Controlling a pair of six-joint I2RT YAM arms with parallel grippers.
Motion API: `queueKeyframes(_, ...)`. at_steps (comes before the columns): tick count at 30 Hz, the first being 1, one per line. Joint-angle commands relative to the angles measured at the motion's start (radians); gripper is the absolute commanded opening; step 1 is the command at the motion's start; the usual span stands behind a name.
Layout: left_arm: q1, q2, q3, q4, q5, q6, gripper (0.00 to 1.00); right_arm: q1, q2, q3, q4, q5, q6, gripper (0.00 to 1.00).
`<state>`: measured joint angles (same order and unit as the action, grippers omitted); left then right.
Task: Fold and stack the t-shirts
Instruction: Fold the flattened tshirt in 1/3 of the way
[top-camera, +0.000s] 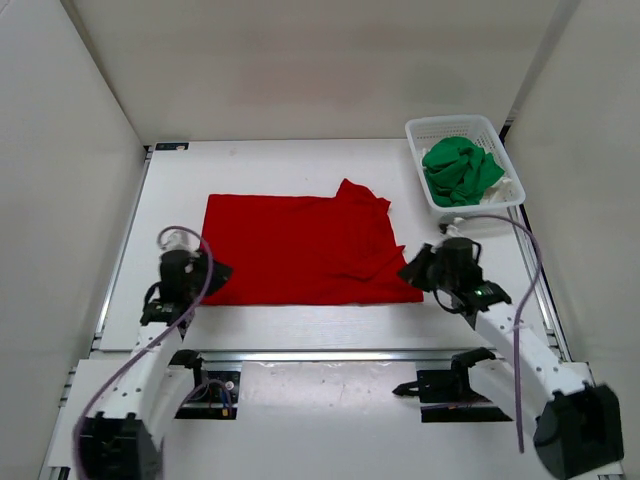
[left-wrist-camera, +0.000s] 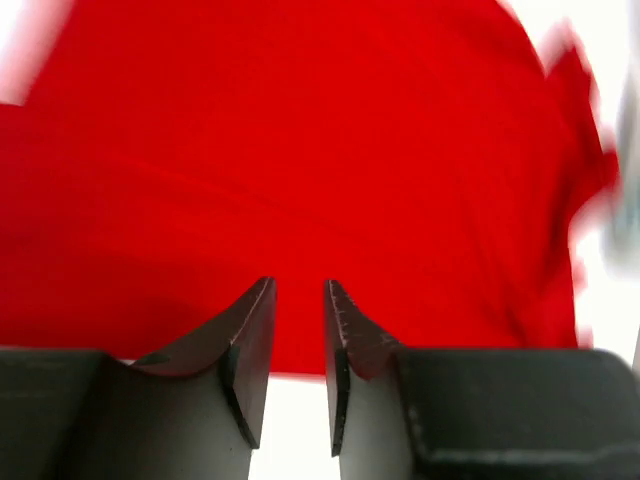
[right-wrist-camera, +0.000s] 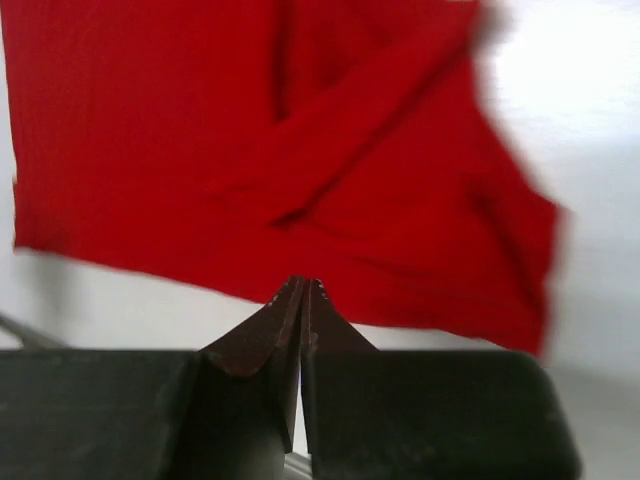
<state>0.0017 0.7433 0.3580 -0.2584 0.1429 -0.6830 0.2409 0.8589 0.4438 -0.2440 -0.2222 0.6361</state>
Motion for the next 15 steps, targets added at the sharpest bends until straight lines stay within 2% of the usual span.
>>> queueKeyframes(1,-0.359,0.057,-0.019,0.152,-0.135,-0.09,0.36,0.194,0.205,0.14,0.097,0.119,-0.059,0.0)
queueKeyframes(3,-0.49,0.138,-0.013,0.221,-0.204,-0.099,0.35,0.219,0.311,0.19,0.126,0.1,-0.067,0.01)
queueKeyframes(4,-0.532,0.198,-0.008,0.275,-0.197,-0.108,0.35,0.225,0.366,0.197,0.168,0.089,-0.064,0.07)
queueKeyframes(6,-0.552,0.273,-0.001,0.344,-0.149,-0.105,0.35,0.221,0.425,0.197,0.224,0.086,-0.052,0.18)
queueKeyframes(9,-0.592,0.344,0.012,0.404,-0.149,-0.095,0.35,0.199,0.506,0.2,0.278,0.054,-0.032,0.24)
queueKeyframes(15,-0.641,0.349,-0.007,0.467,-0.149,-0.11,0.34,0.196,0.572,0.182,0.315,0.038,0.002,0.3)
